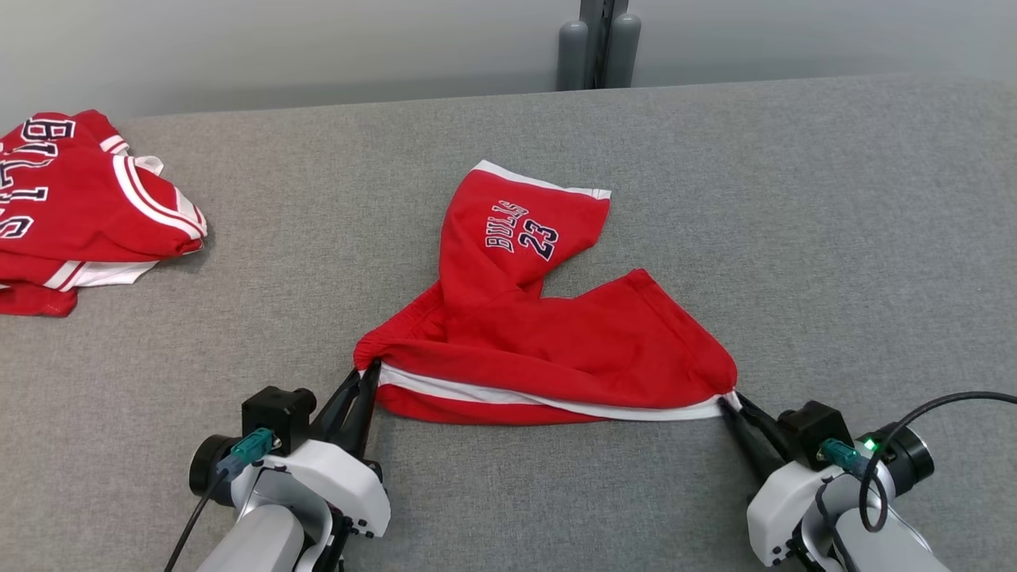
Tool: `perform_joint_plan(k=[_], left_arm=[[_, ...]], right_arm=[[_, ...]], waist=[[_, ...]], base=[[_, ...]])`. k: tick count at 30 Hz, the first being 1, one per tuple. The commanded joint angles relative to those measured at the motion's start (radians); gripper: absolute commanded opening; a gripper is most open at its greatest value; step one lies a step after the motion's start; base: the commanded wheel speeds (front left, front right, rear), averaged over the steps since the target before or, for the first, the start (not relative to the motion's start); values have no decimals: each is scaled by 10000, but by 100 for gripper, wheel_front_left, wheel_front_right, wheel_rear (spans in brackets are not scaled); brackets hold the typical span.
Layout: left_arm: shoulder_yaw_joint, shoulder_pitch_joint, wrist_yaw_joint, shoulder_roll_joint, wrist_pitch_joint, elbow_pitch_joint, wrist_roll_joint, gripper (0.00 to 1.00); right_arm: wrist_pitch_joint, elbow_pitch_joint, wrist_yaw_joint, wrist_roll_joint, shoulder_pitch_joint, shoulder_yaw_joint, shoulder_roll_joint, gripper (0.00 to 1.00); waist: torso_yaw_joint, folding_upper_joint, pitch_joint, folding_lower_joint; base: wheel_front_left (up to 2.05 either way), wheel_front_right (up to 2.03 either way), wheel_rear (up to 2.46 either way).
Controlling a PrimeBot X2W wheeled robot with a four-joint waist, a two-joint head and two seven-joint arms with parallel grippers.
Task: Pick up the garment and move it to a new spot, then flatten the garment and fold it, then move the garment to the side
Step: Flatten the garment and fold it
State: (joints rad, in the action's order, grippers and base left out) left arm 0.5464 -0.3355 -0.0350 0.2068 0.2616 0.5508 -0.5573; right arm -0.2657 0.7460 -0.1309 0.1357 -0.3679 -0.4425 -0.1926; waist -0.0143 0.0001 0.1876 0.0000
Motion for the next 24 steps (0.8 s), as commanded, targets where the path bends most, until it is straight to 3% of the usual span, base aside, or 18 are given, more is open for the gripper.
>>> perform_joint_plan(k=[1, 2, 8, 20, 24], left_arm=[[-88, 39, 49, 38, 46, -6, 45, 0], [-129, 57, 69, 32, 48, -36, 78, 0], [-622, 225, 174, -108, 48, -535, 139, 0], [-2232, 795, 1244, -1100, 34, -3060, -1454, 0], [-2353, 1008, 1333, -1207, -181, -4255, -2230, 0]], right_arm=[[23, -42, 1, 90, -35, -1, -117, 14], [15, -143, 1, 149, -24, 23, -121, 0], [10, -1335, 1, 844, 278, 463, -113, 0], [12, -5070, -1, 3460, 1007, 1248, -452, 0], [53, -6352, -1, 4364, 1341, 1564, -758, 0]], waist=[[-17, -1, -22, 0], [-30, -1, -45, 0], [-120, -1, -243, 0], [-340, -1, -965, 0], [-406, -1, -1225, 0]], base=[[0, 0, 0], [0, 0, 0], [0, 0, 0], [0, 0, 0], [0, 0, 0]])
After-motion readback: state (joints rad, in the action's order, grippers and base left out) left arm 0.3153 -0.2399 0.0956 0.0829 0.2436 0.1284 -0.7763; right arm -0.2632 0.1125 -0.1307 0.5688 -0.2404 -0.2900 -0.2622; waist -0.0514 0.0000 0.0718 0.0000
